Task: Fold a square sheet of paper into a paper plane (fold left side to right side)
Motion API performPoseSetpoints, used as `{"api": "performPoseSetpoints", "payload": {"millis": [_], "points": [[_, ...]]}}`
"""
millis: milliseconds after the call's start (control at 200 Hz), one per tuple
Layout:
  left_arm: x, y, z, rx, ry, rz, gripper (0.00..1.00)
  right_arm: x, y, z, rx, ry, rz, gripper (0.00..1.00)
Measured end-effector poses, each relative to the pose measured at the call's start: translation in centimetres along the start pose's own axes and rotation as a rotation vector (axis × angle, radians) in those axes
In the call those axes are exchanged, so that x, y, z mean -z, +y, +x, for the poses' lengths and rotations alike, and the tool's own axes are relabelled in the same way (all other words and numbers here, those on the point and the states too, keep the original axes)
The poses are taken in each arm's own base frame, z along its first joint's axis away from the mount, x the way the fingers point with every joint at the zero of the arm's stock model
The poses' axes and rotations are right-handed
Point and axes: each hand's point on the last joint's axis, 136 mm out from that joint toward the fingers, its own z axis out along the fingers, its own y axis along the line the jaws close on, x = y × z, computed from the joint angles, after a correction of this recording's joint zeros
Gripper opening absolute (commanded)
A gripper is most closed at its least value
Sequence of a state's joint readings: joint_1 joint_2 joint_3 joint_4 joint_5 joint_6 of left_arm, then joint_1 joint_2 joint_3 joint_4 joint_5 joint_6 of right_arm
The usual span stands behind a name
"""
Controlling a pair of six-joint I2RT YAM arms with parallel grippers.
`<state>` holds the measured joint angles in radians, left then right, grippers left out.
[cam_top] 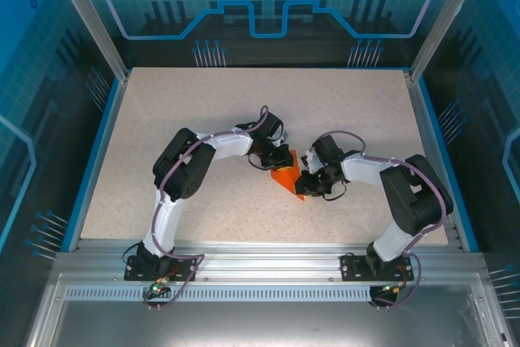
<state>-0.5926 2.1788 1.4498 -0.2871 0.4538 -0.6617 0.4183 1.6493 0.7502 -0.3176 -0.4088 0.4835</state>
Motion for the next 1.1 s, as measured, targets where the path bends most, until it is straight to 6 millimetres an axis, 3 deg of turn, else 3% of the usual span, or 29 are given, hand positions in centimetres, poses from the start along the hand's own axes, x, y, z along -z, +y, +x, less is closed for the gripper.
{"api": "performPoseSetpoints", "payload": {"millis": [310,530,675,770,880,1000,1100], "points": [[3.0,3.5,-3.9,0.049,-0.058,-0.008,0.16,0.0,0.0,0.0,0.002,-0.009,-0.014,0.13],[5.6,6.2,-9.1,0.084,-0.145,-0.053,0.17,0.0,0.0,0.0,0.002,-0.009,-0.018,0.13],[7.4,8.1,-10.8,0.102,-0.199,-0.091,0.17,0.0,0.0,0.0,0.002,-0.009,-0.018,0.13],[8.3,8.4,-9.7,0.107,-0.206,-0.099,0.17,0.0,0.0,0.0,0.002,-0.009,-0.018,0.12],[9.6,7.3,-6.6,0.085,-0.196,-0.098,0.17,0.0,0.0,0.0,0.002,-0.009,-0.017,0.12],[10.2,3.2,-3.1,-0.003,-0.195,-0.049,0.17,0.0,0.0,0.0,0.002,-0.009,-0.017,0.11],[9.2,-0.7,0.1,-0.077,-0.162,0.015,0.17,0.0,0.0,0.0,0.001,-0.009,-0.017,0.11]]}}
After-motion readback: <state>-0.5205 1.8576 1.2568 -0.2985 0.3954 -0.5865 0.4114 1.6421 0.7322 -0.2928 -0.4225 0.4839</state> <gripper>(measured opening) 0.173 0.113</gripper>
